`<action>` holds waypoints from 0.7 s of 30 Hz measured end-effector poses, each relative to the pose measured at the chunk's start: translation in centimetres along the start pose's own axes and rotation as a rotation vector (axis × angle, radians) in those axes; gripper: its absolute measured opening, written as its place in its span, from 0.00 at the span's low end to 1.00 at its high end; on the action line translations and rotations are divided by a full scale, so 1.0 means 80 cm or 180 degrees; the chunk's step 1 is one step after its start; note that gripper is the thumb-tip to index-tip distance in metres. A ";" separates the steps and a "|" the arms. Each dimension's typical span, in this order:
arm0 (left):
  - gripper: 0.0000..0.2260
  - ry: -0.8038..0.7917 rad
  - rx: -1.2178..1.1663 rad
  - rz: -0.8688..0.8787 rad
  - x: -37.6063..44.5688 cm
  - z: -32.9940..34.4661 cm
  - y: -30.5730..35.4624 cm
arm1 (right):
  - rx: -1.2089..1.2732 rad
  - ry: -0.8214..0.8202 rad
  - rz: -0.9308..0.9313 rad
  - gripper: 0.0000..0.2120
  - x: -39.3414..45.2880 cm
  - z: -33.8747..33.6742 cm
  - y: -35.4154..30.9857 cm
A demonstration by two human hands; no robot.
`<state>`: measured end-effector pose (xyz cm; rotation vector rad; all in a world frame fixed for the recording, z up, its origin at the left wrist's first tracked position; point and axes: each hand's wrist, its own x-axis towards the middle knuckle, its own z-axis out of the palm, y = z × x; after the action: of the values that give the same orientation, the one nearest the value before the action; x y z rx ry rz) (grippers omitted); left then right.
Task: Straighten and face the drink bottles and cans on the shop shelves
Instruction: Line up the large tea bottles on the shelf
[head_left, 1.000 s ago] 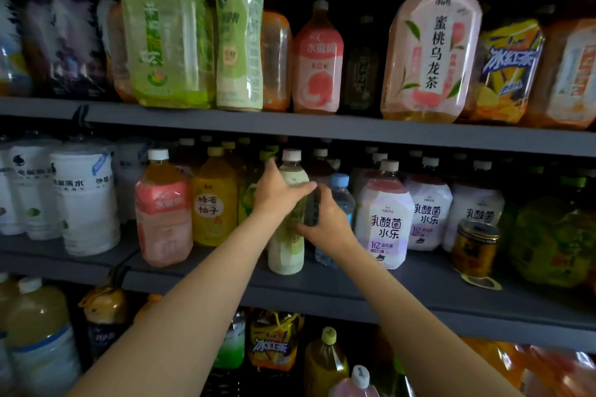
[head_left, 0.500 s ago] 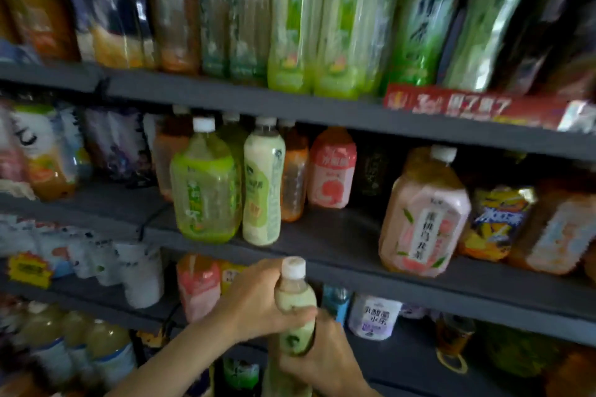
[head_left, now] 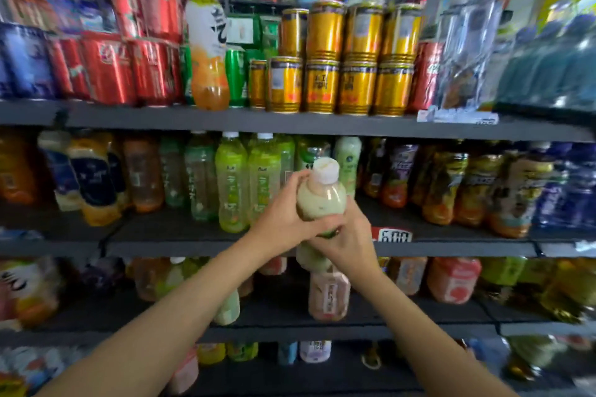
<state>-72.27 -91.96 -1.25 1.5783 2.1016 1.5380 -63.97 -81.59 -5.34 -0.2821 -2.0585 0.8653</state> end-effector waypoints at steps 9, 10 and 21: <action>0.23 -0.0081 0.0623 -0.0525 0.090 0.056 -0.052 | -0.0621 0.0321 0.0173 0.28 0.096 -0.076 0.090; 0.23 -0.0052 0.0639 -0.0647 0.104 0.058 -0.061 | -0.0677 0.0270 0.0239 0.28 0.107 -0.074 0.103; 0.25 -0.0257 0.0038 -0.1123 0.193 0.122 -0.102 | -0.0644 -0.0126 0.1214 0.30 0.200 -0.028 0.166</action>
<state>-79.06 -73.56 -5.03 1.1676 2.1992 1.3220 -73.34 -62.98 -3.24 -0.7937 -2.1678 0.8897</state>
